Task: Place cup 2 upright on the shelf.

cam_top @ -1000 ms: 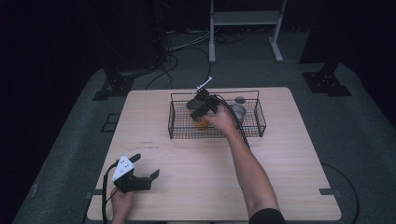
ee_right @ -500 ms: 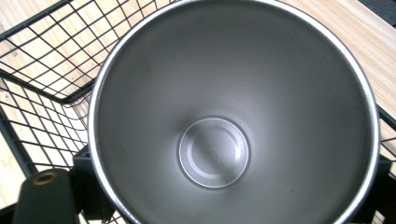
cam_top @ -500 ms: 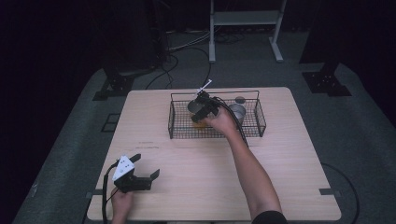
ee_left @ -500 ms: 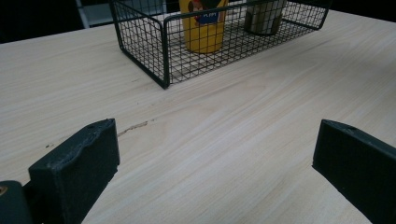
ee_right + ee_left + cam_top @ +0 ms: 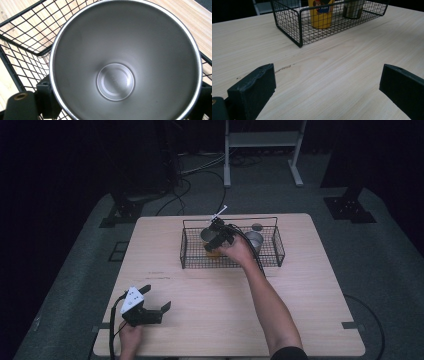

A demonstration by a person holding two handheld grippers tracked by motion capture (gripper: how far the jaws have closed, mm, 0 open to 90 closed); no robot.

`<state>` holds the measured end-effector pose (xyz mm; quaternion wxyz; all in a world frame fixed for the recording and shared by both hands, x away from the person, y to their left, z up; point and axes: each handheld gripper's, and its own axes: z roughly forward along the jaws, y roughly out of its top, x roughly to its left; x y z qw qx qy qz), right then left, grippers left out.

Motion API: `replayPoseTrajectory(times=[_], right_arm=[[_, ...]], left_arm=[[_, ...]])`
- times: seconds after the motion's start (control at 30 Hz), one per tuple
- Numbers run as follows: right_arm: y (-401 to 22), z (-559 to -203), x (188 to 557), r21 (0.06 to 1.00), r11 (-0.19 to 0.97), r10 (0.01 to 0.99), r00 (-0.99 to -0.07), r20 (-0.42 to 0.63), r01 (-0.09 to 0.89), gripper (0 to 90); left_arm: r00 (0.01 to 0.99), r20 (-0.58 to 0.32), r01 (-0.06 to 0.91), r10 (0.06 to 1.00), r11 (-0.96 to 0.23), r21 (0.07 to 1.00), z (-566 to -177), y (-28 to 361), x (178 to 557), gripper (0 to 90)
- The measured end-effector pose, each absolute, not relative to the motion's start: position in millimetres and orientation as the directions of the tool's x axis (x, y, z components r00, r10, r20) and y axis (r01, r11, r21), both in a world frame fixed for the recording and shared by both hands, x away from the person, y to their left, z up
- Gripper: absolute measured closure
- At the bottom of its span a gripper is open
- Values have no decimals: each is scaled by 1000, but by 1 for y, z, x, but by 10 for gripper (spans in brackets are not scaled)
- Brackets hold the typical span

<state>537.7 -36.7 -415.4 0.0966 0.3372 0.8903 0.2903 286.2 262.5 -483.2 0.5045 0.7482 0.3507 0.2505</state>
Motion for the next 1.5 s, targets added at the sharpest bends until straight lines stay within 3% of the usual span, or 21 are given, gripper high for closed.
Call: replayPoseTrajectory(times=[0.47, 1.5], right_arm=[[-41, -412, 534, 601, 587, 657, -753, 37, 542, 28], [-68, -384, 516, 659, 550, 628, -774, 78, 513, 26]], left_arm=[[628, 20, 273, 778, -245, 930, -483, 262, 286, 0], [625, 22, 281, 780, -251, 926, -483, 262, 289, 0]])
